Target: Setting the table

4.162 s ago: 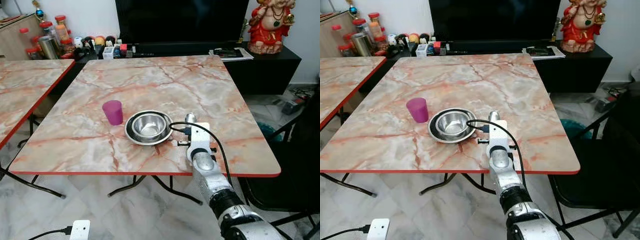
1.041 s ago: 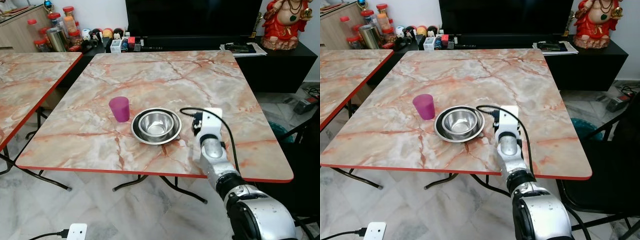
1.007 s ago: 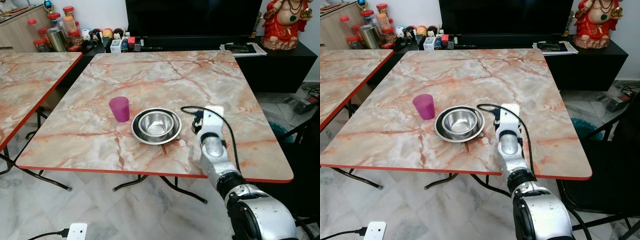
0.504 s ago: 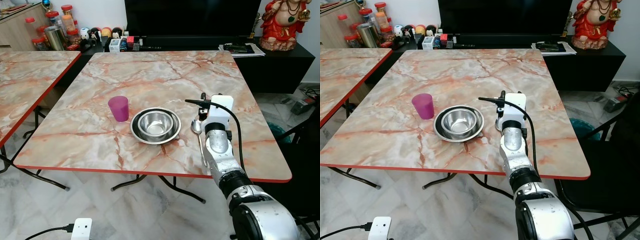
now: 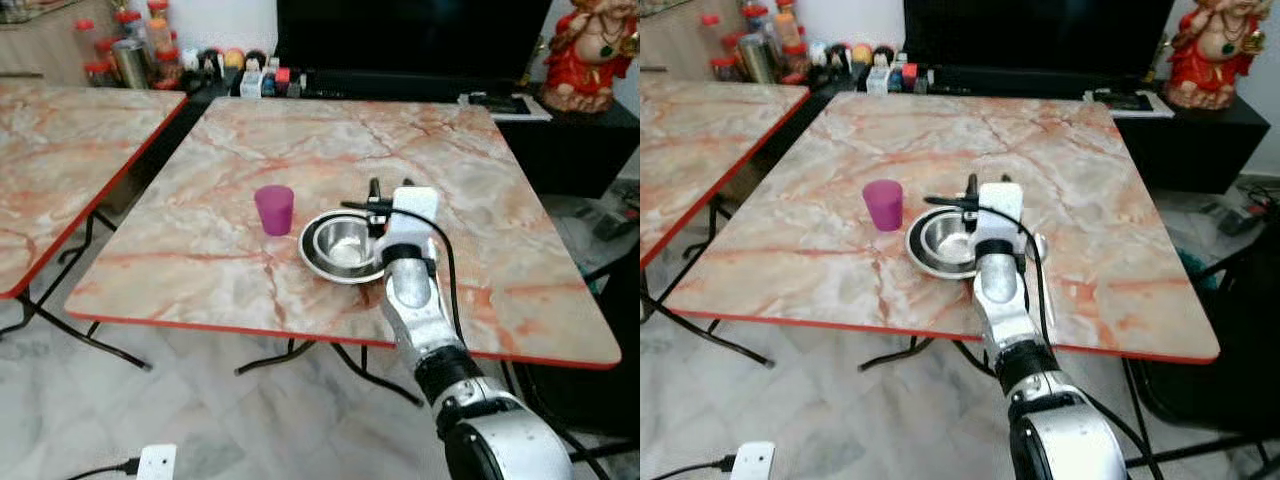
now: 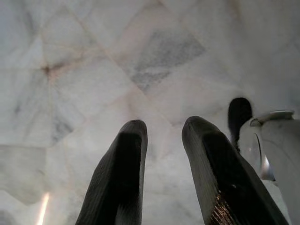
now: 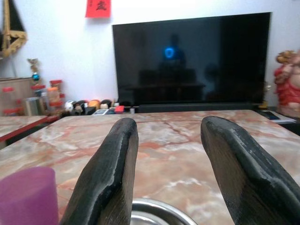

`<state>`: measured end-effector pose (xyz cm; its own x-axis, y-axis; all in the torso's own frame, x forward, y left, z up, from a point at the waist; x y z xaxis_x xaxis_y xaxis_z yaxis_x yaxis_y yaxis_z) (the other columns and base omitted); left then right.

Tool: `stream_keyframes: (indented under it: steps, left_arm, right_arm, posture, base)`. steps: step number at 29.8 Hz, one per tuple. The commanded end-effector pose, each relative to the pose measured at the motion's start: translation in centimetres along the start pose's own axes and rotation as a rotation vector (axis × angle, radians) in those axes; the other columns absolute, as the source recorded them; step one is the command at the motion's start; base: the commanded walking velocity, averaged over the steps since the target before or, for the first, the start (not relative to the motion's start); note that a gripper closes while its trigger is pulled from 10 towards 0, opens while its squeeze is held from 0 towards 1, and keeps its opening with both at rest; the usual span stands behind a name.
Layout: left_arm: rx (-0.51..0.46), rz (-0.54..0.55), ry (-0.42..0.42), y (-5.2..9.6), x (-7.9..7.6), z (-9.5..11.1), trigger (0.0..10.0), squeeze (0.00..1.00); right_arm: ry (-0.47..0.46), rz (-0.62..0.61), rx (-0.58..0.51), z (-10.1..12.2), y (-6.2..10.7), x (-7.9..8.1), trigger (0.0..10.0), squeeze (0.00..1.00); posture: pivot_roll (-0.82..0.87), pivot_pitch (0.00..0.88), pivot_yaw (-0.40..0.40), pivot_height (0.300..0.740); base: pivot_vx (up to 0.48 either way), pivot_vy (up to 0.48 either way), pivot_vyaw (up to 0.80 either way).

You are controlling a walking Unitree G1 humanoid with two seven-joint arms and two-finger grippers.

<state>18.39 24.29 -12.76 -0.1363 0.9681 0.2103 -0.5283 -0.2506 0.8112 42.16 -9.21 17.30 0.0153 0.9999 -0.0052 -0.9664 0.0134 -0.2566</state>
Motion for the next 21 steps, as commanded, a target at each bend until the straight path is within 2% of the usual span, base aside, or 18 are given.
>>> stream_keyframes:
  steps: [1, 10, 15, 21]
  left_arm:
    - [0.010, 0.001, 0.011, 0.1, -0.2, -0.5, 10.0, 0.00]
    - [0.003, -0.001, -0.009, 0.0, 0.0, -0.2, 10.0, 0.00]
    - [0.001, 0.002, -0.024, 0.0, 0.4, 0.0, 10.0, 0.00]
    - [-0.006, 0.003, -0.031, -0.1, 0.5, 0.4, 10.0, 0.00]
  right_arm:
    - [-0.001, -0.014, 0.005, -0.1, 0.1, -0.5, 10.0, 0.00]
    - [-0.019, 0.029, 0.010, -0.5, 0.9, 1.4, 10.0, 0.00]
    - [-0.023, 0.037, 0.016, -0.7, 1.2, 1.6, 10.0, 0.00]
    - [-0.012, 0.036, 0.042, -1.4, 1.3, 1.2, 10.0, 0.00]
  posture:
    - [0.02, 0.000, 0.006, 0.740]
    - [0.02, 0.000, 0.026, 0.740]
    - [0.02, 0.000, 0.034, 0.740]
    - [0.02, 0.000, 0.038, 0.740]
  base:
    - [0.000, 0.480, 0.00]
    - [0.000, 0.480, 0.00]
    - [0.000, 0.480, 0.00]
    - [0.000, 0.480, 0.00]
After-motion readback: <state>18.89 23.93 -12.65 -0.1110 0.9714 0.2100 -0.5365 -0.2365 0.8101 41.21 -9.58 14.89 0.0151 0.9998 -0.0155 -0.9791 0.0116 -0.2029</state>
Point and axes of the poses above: a point about 5 cm out from each wrist's last joint towards the gripper, its own y axis pointing back from the gripper into the wrist, its own z axis along the axis of the wrist's last joint, x = y × z, the point moved 5 cm from there along -y, pointing out of the wrist towards the gripper, and after that the axes turned 1 degree about -y, right-handed, at the moved point
